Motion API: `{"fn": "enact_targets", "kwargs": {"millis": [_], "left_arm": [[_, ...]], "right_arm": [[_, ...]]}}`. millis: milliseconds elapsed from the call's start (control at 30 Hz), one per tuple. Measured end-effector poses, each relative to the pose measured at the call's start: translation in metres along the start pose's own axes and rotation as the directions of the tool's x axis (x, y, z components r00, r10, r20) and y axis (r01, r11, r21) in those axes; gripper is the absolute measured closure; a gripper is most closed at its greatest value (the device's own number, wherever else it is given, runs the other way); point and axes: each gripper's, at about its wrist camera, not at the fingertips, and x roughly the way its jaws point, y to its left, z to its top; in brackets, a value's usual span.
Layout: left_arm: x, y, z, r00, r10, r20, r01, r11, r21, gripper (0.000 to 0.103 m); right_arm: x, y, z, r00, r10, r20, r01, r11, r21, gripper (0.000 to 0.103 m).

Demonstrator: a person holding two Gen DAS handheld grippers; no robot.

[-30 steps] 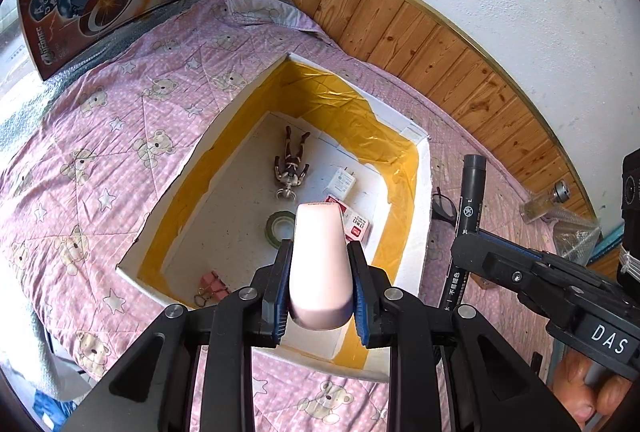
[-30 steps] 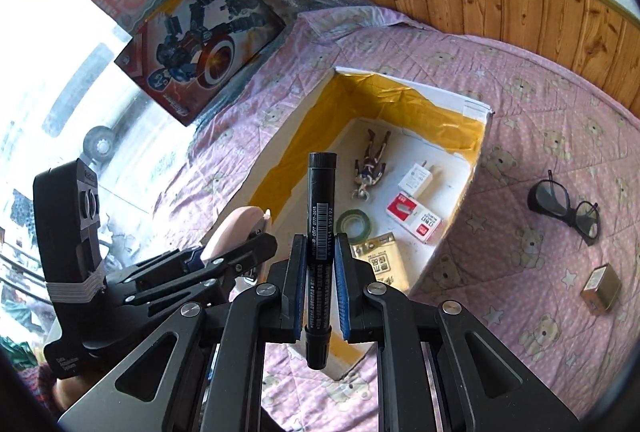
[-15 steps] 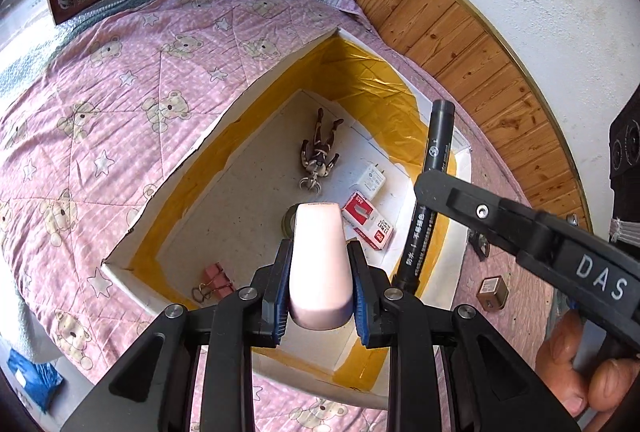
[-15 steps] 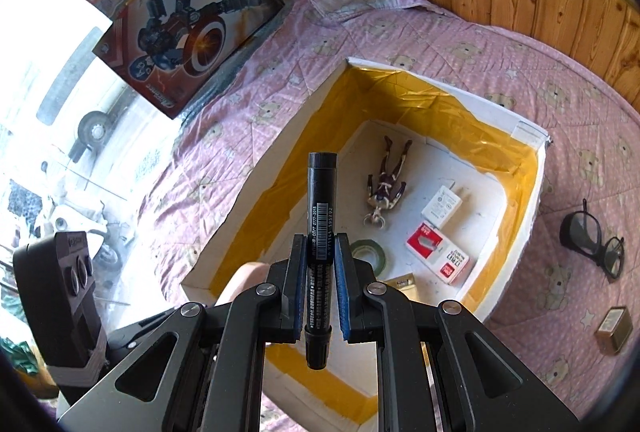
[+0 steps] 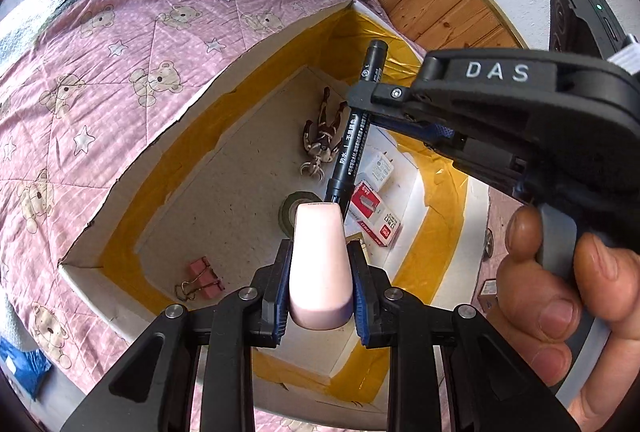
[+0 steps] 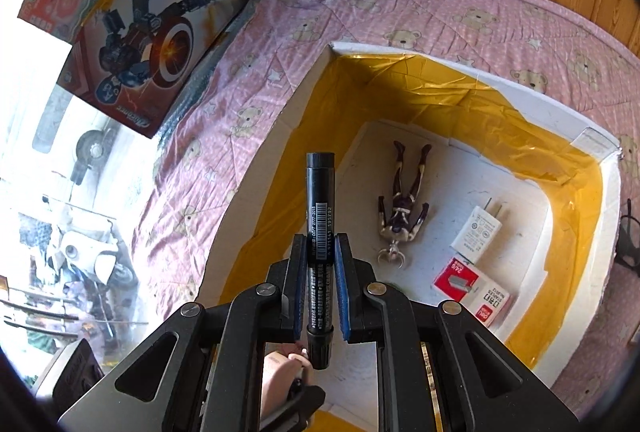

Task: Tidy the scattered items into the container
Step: 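Open both grippers to drop the stapler and marker into the box, then withdraw both open grippers upward from the box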

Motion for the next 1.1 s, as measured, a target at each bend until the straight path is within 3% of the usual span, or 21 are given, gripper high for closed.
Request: {"fn": "enact_targets", "kwargs": {"millis": [567, 867, 1100], "left_arm": [[0.027, 0.005, 0.010, 0.998, 0.009, -0.068, -0.009, 1.000, -0.010, 0.076], [0.043, 0.005, 0.016, 0.992, 0.052, -0.118, -0.052, 0.999, 0.003, 0.076], [0.042, 0.009, 0.021, 0.994, 0.035, -0.104, -0.039, 0.999, -0.039, 0.071]], "right_arm": [[0.040, -0.004, 0.022, 0.999, -0.009, -0.036, 0.008, 0.999, -0.033, 0.089], [0.053, 0.000, 0.024, 0.997, 0.007, -0.078, -0.012, 0.998, -0.064, 0.085], [0.053, -0.004, 0.024, 0.996, 0.001, -0.088, -0.007, 0.997, -0.071, 0.085]]}}
